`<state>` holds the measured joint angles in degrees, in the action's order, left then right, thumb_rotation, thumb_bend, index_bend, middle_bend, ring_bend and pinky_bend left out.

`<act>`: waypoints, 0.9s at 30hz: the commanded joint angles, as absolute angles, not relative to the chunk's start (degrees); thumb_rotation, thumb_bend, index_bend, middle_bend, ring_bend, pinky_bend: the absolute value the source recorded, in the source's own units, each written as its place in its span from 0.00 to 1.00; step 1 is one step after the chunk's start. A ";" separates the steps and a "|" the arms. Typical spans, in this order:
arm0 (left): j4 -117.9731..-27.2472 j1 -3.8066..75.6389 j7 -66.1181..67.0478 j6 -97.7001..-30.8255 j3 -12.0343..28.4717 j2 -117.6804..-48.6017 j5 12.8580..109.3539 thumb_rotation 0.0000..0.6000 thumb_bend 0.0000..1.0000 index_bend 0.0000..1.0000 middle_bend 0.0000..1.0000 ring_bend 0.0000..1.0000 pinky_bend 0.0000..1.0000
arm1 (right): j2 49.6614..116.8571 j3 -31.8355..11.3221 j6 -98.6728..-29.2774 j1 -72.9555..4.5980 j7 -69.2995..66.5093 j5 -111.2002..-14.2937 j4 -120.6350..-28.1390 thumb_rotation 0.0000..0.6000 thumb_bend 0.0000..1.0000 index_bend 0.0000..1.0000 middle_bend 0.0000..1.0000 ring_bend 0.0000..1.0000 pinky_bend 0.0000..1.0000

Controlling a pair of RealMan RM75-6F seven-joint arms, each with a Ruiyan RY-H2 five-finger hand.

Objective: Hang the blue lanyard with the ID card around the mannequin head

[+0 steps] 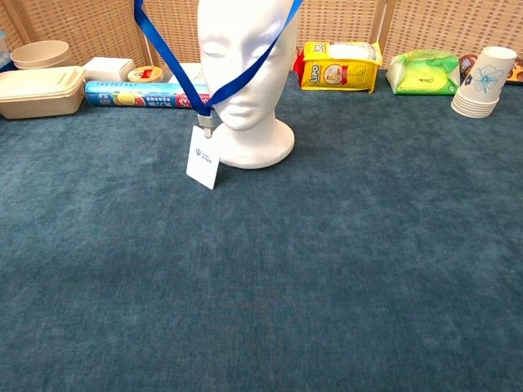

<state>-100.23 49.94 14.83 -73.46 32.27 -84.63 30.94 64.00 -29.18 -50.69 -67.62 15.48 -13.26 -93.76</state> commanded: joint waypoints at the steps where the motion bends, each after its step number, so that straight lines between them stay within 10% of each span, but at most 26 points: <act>1: -100.00 49.80 14.12 -73.12 32.50 -84.96 30.57 1.00 0.48 0.56 1.00 1.00 1.00 | 64.39 -29.18 -50.52 -68.08 15.47 -12.56 -92.80 1.00 0.46 0.64 1.00 1.00 1.00; 27: -97.69 48.05 10.84 -70.95 33.28 -85.22 28.06 1.00 0.48 0.56 1.00 1.00 1.00 | 69.57 -28.07 -50.02 -71.21 16.27 -12.31 -84.87 1.00 0.46 0.64 1.00 1.00 1.00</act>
